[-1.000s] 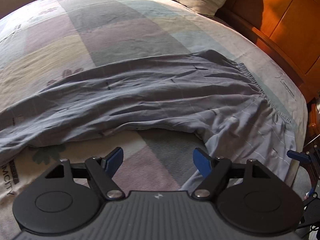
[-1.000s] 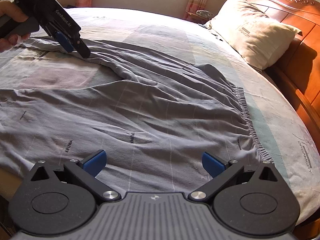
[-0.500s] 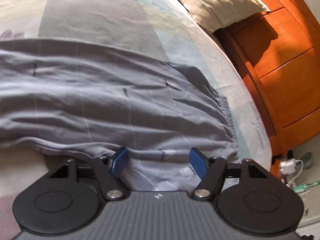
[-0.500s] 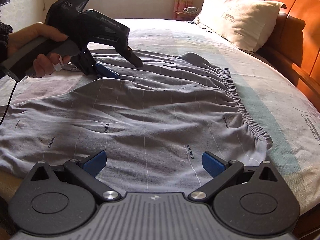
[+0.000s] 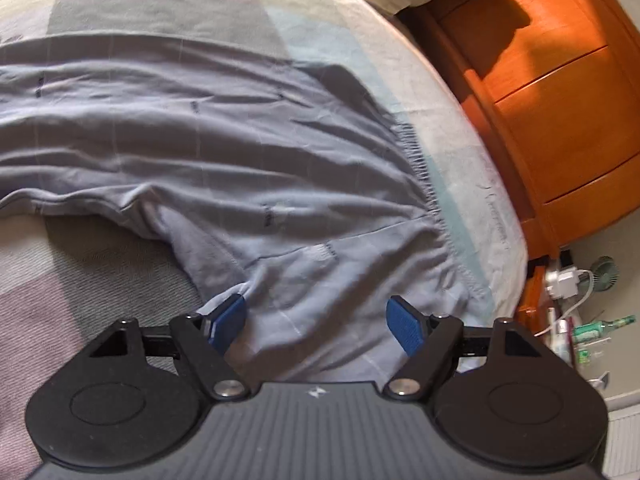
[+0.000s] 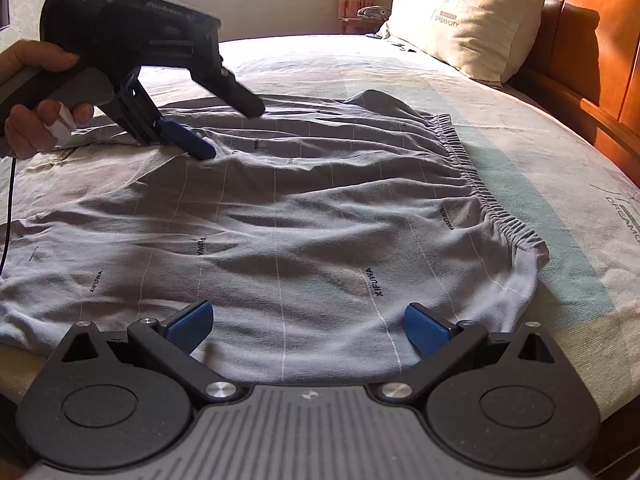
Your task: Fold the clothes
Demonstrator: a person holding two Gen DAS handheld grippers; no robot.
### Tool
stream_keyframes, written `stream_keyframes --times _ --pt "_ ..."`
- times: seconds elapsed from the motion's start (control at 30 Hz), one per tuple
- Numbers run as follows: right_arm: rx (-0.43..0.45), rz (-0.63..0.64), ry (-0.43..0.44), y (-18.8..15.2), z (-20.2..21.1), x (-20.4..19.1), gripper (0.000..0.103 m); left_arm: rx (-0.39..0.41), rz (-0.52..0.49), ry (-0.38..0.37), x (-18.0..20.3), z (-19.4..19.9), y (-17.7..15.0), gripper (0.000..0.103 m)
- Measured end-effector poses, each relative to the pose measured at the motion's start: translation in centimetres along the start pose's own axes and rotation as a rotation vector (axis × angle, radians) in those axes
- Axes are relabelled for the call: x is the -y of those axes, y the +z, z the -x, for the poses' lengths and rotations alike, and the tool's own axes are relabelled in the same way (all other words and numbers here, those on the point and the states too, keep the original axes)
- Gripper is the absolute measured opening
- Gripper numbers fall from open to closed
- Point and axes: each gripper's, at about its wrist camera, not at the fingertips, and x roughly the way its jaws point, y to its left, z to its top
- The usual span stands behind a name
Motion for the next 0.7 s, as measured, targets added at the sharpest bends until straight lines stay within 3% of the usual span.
stream_keyframes --times 0.07,0.17,0.3,0.4,0.5,0.53,0.63,0.7 --pt "0.000 0.001 0.000 -0.1 0.1 0.0 0.103 0.044 0.009 0.004 -0.3 0.3 0.5 0.075" --pt "-0.003 -0.009 -0.013 -0.3 0.4 0.4 0.103 0.128 -0.017 0.162 0.6 1.5 1.5 0.073" --pt "0.007 -0.031 -0.014 -0.1 0.9 1.0 0.103 0.129 -0.036 0.008 1.9 2.9 1.0 0.075" --pt "0.018 -0.083 0.004 0.4 1.1 1.7 0.103 0.091 -0.085 -0.049 3.3 2.1 -0.4 0.079" --pt "0.029 -0.156 0.034 1.1 1.1 2.4 0.103 0.058 -0.066 0.009 2.5 -0.1 -0.8 0.079" --pt "0.032 -0.175 0.039 1.3 1.2 2.7 0.103 0.052 -0.050 0.036 1.9 -0.9 -0.9 0.075" --pt "0.029 -0.203 -0.008 0.9 1.7 3.8 0.103 0.103 0.056 -0.011 0.7 -0.5 -0.7 0.076" --pt "0.029 -0.250 -0.041 0.4 2.2 5.3 0.103 0.112 0.039 0.001 1.4 0.0 -0.9 0.076"
